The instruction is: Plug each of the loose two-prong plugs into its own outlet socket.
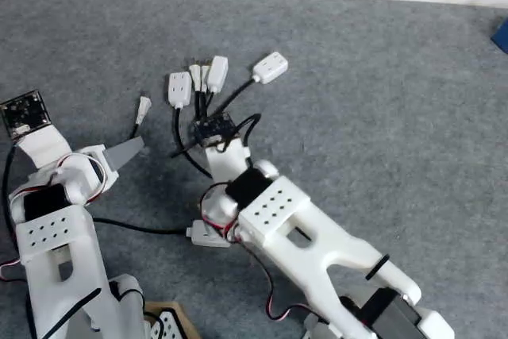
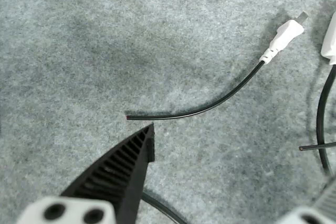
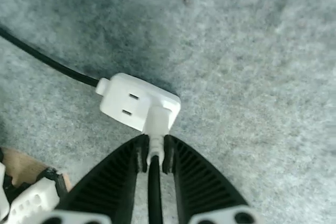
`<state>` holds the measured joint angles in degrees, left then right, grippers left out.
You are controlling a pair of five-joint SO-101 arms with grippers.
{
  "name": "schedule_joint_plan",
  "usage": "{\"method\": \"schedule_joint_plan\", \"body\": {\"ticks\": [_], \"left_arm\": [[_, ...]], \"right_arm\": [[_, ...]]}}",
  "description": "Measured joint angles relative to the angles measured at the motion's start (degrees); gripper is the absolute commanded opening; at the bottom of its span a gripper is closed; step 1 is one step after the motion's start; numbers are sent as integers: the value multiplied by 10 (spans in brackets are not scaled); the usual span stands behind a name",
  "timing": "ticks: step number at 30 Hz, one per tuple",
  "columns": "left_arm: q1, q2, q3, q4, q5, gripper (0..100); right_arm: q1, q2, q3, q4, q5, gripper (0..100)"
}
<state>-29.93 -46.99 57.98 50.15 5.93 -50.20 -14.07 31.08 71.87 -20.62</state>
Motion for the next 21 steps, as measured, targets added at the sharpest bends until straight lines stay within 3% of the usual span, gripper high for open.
{"method": "schedule_joint_plan", "body": {"ticks": [11,21], "left_arm": [[0,0,0,0,0,493],[0,0,0,0,0,493]], "right_arm": [[8,9,-32,64,29,5],[-71,138,-102,78,29,5]]}}
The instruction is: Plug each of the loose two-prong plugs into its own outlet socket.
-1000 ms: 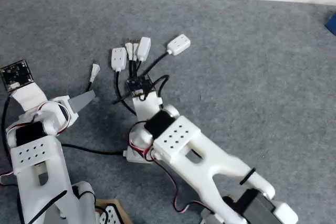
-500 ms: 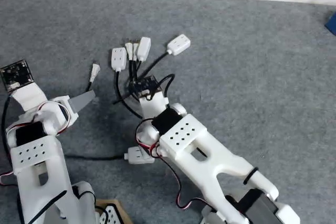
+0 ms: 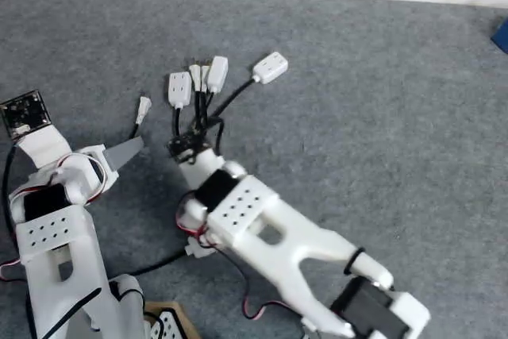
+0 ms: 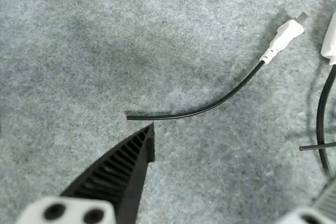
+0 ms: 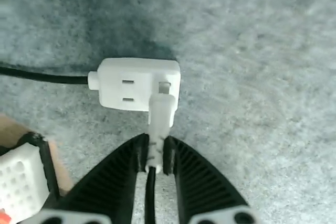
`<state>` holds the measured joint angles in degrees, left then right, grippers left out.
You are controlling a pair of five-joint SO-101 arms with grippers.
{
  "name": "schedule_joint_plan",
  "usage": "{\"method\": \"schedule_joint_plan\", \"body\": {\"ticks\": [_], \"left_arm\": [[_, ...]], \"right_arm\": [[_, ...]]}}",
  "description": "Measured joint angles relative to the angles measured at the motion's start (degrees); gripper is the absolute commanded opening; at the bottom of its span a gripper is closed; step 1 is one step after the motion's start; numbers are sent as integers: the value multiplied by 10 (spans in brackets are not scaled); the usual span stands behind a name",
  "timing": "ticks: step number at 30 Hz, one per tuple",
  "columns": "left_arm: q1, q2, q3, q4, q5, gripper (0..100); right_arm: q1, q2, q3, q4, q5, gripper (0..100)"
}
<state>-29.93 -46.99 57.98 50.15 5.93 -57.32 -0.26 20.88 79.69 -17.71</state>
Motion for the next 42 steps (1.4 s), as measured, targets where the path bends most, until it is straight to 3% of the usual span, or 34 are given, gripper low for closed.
{"method": "schedule_joint_plan", "body": {"ticks": [6,23,42], "left_arm": [[0,0,0,0,0,493],[-21,0,0,0,0,493],[-24,0,-2,0,0,493]], "right_arm": [[16,71,-45,12,10,5],[38,78,23,-98,67,5],[41,78,30,-123,89,5]]}}
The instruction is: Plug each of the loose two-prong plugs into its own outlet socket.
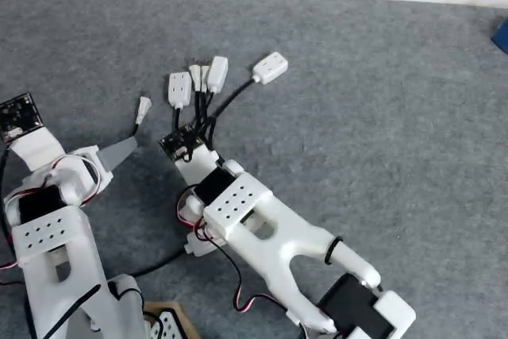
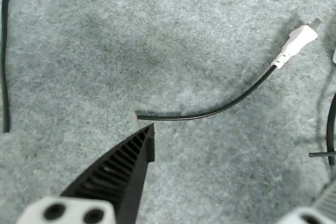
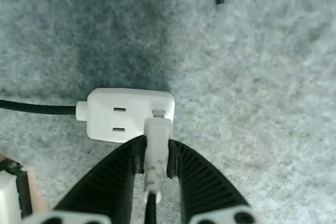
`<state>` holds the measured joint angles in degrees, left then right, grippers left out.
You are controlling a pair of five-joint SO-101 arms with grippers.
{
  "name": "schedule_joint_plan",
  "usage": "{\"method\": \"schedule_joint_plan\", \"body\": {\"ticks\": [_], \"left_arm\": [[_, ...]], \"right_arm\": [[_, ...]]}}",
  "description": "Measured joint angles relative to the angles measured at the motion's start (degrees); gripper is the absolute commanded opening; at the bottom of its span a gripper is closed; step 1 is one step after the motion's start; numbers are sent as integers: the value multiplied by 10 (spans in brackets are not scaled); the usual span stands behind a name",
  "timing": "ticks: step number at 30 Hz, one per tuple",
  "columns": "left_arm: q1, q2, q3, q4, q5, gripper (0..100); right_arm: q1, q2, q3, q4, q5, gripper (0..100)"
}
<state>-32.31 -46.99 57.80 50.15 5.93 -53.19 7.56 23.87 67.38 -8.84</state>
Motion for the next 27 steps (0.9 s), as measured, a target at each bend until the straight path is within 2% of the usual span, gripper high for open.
{"method": "schedule_joint_plan", "body": {"ticks": [12,20,27], "left_arm": [[-70,0,-131,18,0,493],[-76,0,-199,59,15,493],[-76,0,-207,62,16,493]], "right_arm": [[2,0,0,5,21,5],[2,0,0,11,22,5],[2,0,-2,62,57,5]]}}
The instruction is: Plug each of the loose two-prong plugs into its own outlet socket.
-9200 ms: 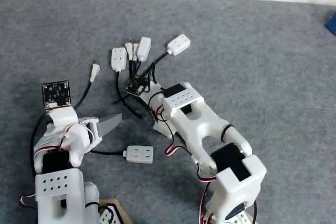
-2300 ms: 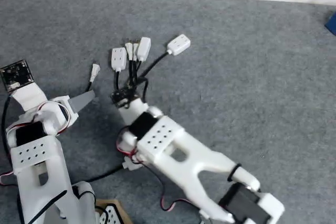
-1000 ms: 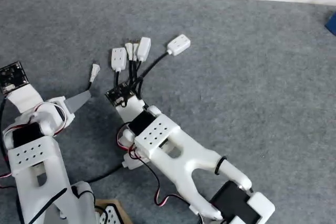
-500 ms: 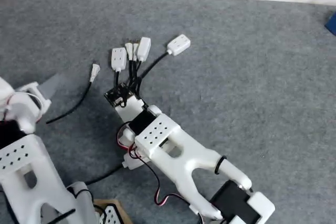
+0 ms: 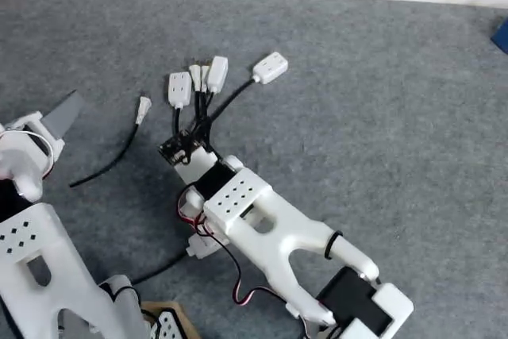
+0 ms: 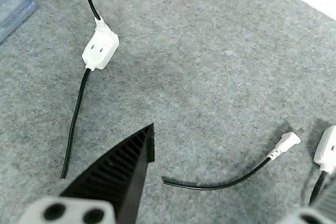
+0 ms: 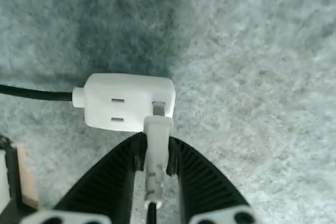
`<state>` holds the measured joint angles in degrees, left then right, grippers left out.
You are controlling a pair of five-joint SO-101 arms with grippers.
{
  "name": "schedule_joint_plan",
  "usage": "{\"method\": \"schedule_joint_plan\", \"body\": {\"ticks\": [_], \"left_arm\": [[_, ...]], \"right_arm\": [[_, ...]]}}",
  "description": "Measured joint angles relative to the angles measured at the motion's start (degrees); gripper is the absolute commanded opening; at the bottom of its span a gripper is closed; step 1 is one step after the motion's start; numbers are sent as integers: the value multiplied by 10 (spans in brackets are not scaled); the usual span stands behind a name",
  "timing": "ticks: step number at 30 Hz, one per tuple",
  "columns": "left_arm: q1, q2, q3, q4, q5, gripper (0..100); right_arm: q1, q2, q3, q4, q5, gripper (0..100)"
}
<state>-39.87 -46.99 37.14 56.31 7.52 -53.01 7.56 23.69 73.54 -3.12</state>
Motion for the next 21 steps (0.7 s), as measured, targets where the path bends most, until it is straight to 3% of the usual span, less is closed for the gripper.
{"method": "schedule_joint_plan", "body": {"ticks": [9,21], "left_arm": [[-1,0,0,20,0,493],[-1,0,0,36,0,493]], "right_arm": [[0,12,-12,10,25,5],[6,166,-174,64,34,5]]}}
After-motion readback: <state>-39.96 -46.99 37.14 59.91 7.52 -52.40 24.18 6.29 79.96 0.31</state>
